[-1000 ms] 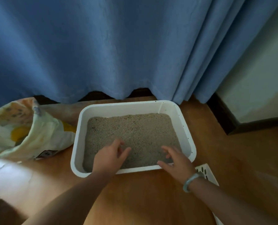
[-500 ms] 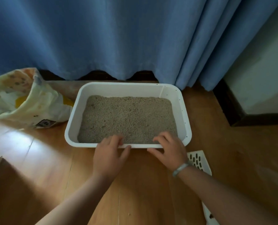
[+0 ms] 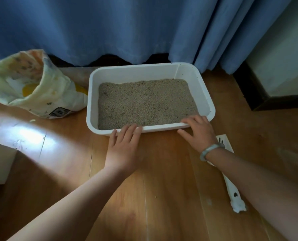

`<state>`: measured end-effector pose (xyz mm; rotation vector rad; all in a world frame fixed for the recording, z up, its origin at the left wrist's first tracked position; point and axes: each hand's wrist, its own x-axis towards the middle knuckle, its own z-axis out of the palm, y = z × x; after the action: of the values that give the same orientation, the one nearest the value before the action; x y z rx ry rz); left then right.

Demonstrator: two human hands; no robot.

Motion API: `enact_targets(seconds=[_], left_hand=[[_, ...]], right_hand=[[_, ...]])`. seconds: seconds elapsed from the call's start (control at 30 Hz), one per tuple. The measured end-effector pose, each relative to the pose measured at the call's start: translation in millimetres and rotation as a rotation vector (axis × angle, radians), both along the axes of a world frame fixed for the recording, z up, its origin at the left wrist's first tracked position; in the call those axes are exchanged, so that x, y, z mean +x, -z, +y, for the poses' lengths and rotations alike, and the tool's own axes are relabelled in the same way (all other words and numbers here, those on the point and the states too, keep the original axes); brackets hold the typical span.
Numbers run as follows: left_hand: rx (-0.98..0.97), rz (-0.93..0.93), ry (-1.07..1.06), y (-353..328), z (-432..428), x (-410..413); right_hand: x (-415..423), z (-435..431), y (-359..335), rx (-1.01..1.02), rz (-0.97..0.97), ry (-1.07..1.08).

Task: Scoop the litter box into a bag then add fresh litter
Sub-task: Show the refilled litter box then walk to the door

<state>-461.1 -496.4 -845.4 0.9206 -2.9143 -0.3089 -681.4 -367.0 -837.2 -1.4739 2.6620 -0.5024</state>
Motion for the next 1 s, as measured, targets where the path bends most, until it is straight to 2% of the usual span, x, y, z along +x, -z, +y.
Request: enact_targets(seconds=[0.17, 0.23, 0.33, 0.43, 0.53, 0.67, 0.77, 0.9, 1.0], left_hand=[[-0.018, -0.165, 0.068, 3.1, -0.1, 7.9], [-0.012, -0.170, 0.064, 3.4, 0.3, 7.7], [0.020, -0.105, 0.057, 4.7, 1.0, 7.5], [0.092, 0.109, 0.001, 5.3, 2.6, 13.3], [0.170, 0.328, -0.153, 5.1, 6.4, 22.4], [0.529, 0.468, -0.493, 8.5, 13.2, 24.3], [0.679, 0.478, -0.614, 17.6, 13.9, 23.7], [0.725, 0.364, -0.572, 33.0, 17.3, 23.0], [0.789, 0.361, -0.584, 41.4, 22.4, 19.8]], right_hand=[[1.0, 4.1, 2.0, -0.007, 0.035, -0.047], [0.1, 5.7, 2.8, -0.034, 0.019, -0.057], [5.5, 8.2, 5.5, -0.096, 0.026, -0.033], [21.3, 15.6, 11.2, -0.132, 0.069, -0.062], [37.5, 26.9, 22.9, -0.121, 0.130, -0.219], [52.3, 28.2, 43.6, 0.007, 0.066, -0.293], [61.1, 19.8, 55.4, 0.038, 0.017, -0.303], [70.5, 6.8, 64.4, 0.038, 0.018, -0.273], [72.7, -0.2, 67.2, 0.032, 0.035, -0.246]])
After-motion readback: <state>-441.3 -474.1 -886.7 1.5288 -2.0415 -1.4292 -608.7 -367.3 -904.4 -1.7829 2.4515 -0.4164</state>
